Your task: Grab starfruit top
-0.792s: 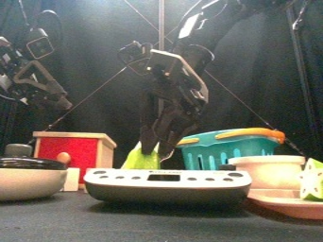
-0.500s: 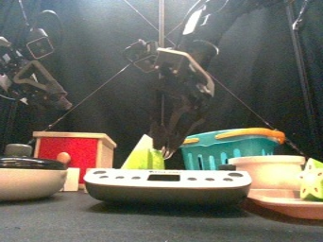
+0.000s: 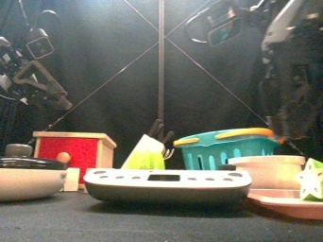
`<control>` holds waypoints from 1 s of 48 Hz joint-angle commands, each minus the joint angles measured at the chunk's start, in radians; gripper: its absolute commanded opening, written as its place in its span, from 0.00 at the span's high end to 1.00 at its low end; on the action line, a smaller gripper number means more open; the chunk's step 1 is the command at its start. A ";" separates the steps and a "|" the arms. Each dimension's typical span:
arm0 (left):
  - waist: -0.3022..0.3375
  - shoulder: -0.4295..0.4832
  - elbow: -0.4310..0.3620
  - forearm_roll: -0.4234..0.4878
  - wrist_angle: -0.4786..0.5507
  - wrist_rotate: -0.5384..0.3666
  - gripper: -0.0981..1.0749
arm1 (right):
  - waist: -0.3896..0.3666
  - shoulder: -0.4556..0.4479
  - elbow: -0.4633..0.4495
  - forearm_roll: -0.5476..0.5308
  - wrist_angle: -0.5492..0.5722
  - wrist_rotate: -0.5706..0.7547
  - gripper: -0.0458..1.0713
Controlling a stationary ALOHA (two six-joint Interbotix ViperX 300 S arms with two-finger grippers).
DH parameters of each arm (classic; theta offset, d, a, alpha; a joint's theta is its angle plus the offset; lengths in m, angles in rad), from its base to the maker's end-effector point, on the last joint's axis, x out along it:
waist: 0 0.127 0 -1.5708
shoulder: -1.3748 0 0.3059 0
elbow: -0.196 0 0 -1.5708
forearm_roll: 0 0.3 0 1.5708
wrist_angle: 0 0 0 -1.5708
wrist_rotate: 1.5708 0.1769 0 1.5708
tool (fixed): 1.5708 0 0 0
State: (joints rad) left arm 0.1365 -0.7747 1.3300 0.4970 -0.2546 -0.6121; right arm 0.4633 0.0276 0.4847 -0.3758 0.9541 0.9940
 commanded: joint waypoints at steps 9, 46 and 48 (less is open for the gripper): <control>0.003 0.003 -0.012 -0.002 -0.005 0.000 0.25 | 0.018 -0.043 0.064 0.003 -0.002 -0.003 0.16; 0.003 0.003 -0.009 -0.002 -0.005 0.000 0.25 | -0.029 -0.021 0.183 -0.011 -0.150 0.000 0.17; 0.003 0.003 -0.009 -0.002 -0.005 0.000 0.25 | -0.029 -0.021 0.184 -0.011 -0.155 0.000 0.17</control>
State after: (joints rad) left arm 0.1365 -0.7731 1.3300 0.4970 -0.2546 -0.6121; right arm 0.4403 0.0245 0.6750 -0.3835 0.8115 0.9925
